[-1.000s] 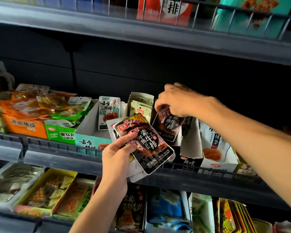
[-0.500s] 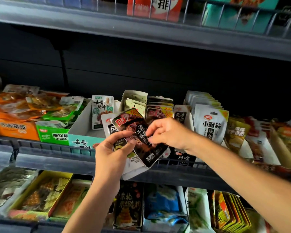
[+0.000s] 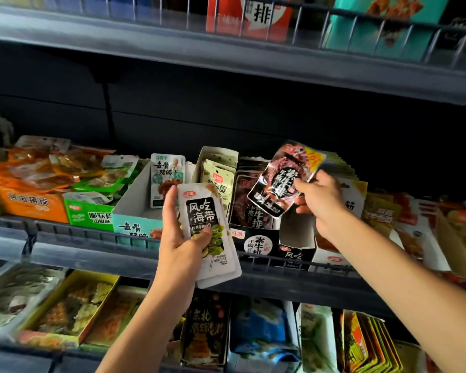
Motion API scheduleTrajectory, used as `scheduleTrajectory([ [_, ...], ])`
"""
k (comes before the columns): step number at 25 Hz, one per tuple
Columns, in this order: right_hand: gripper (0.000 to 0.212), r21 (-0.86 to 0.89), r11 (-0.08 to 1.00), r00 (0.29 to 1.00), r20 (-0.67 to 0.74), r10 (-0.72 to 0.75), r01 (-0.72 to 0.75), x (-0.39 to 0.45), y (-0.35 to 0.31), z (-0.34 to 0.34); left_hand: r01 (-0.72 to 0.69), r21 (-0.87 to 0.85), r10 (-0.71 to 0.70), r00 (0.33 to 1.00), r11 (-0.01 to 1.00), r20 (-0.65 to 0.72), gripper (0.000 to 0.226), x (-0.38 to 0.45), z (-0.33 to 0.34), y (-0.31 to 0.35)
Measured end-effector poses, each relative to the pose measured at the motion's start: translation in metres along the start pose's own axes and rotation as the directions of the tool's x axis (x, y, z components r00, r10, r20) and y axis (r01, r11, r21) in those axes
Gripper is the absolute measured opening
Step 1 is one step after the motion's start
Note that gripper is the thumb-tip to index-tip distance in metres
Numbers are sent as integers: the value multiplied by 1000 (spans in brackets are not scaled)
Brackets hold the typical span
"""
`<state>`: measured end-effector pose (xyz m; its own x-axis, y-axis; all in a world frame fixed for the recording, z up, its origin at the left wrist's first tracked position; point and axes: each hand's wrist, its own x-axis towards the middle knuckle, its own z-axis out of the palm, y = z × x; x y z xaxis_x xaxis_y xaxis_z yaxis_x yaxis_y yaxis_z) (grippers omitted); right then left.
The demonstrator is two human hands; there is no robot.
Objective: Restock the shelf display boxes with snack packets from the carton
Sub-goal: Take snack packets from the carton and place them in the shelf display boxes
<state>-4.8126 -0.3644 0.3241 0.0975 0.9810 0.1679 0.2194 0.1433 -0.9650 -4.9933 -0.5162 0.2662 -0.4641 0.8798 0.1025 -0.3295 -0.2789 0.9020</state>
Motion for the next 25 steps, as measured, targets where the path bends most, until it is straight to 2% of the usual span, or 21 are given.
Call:
scheduleTrajectory([
  [2,14,-158,987,994,106,-22,38,4,7,10,-12,3,12,999,1000,46,104,1,-1,-3],
  [4,13,-281,958,982,187,-8,62,3,15,24,13,31,-15,998,999,67,109,1,-1,-4],
  [6,18,-334,940,992,122,-36,75,0,18,34,32,55,-36,997,998,67,91,2,-1,-5],
  [8,33,-478,864,983,-9,-186,159,-9,14,31,42,99,-51,995,994,91,55,2,0,-3],
  [9,37,-512,825,960,-9,-282,238,-19,11,28,42,110,-56,991,993,123,47,1,0,-2],
  [10,39,-448,828,938,81,-338,337,-27,8,24,39,120,-57,987,992,153,46,0,1,-1],
  [11,40,-258,890,916,252,-314,376,-37,2,21,36,133,-61,980,990,189,47,0,2,0],
  [12,43,-34,962,855,468,-224,271,-47,-7,17,38,152,-73,970,988,232,48,0,3,0],
  [13,44,64,989,749,646,-145,136,-52,-14,12,39,173,-86,959,984,271,50,1,5,-1],
  [14,40,46,994,651,752,-101,101,-52,-22,6,37,192,-97,945,981,314,52,1,7,-1],
  [15,33,-39,985,605,793,-70,166,-47,-29,-1,21,211,-98,927,977,361,53,0,10,-2],
  [17,19,-200,928,629,776,-46,314,-35,-44,-15,-25,217,-74,897,976,437,47,-3,20,-5],
  [19,12,-259,903,714,696,-71,342,-21,-56,-33,-167,260,38,898,951,438,35,-6,26,-10],
  [20,11,-260,908,773,627,-101,329,-12,-60,-44,-308,365,142,899,879,414,33,-2,25,-15],
  [21,9,-245,920,832,539,-132,305,-2,-63,-56,-452,527,255,878,720,406,34,4,20,-19],
  [22,12,-228,934,881,448,-151,276,10,-66,-67,-542,683,339,840,489,424,40,12,13,-23],
  [23,17,-234,937,911,383,-155,258,22,-67,-77,-549,787,363,820,283,441,47,19,5,-24],
  [24,19,-265,930,923,354,-150,253,31,-66,-83,-511,843,329,836,170,440,53,26,-3,-26],
  [25,18,-318,911,923,356,-144,264,40,-64,-86,-473,873,273,861,121,429,57,30,-10,-27],
])
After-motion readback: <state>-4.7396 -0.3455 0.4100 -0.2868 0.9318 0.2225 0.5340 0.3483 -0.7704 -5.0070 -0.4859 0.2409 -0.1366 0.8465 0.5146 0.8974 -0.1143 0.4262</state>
